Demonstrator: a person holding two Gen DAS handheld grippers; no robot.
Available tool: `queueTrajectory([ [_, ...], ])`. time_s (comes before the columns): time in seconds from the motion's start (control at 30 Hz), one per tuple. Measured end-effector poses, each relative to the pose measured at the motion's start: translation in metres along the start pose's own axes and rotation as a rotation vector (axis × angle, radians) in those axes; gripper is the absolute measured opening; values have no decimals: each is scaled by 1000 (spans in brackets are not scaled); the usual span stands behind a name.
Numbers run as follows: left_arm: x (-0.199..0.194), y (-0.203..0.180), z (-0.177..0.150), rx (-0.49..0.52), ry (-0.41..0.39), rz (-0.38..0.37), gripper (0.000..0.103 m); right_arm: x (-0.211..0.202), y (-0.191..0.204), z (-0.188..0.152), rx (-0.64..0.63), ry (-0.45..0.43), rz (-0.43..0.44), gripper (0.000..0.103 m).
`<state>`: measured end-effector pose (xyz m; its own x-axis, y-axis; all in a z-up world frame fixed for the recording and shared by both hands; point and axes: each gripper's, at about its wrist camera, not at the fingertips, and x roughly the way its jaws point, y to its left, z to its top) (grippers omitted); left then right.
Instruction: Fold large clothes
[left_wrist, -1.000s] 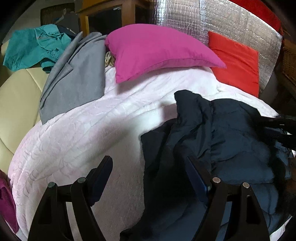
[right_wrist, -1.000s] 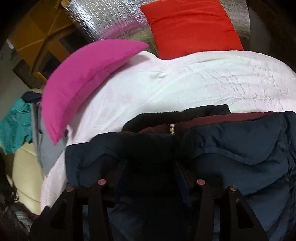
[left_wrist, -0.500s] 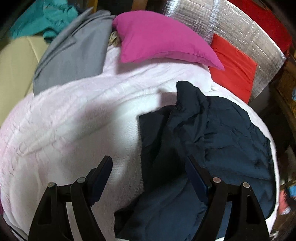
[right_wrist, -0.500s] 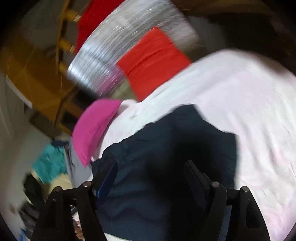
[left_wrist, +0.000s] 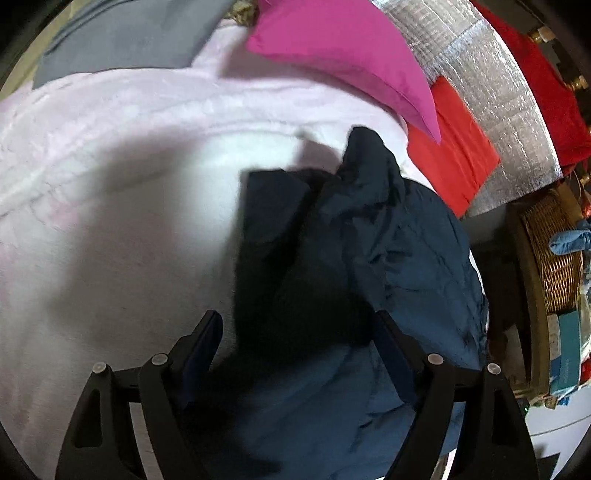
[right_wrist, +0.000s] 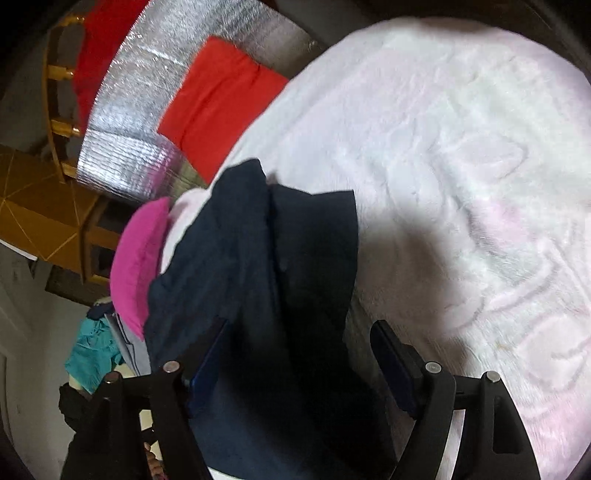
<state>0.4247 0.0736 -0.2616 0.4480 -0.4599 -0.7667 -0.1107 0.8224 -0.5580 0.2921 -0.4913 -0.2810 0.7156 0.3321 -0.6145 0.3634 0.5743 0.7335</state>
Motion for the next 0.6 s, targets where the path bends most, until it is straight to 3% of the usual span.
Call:
queueTrajectory([
  [0.1, 9, -6, -2, 18, 27, -2, 87, 14, 0, 2, -2, 54, 51, 79],
  [0.27, 24, -7, -4, -1, 58, -19, 88, 25, 0, 1, 3, 54, 129, 85],
  [0.4, 30, -4, -4, -26, 62, -65, 88, 32, 13, -5, -48, 47, 125, 85],
  [0.5, 32, -4, -5, -34, 52, -79, 87, 39, 23, -11, -78, 38, 100, 77],
  [0.6, 33, -6, -7, -41, 39, -72, 76, 40, 25, -11, -90, 18, 65, 65],
])
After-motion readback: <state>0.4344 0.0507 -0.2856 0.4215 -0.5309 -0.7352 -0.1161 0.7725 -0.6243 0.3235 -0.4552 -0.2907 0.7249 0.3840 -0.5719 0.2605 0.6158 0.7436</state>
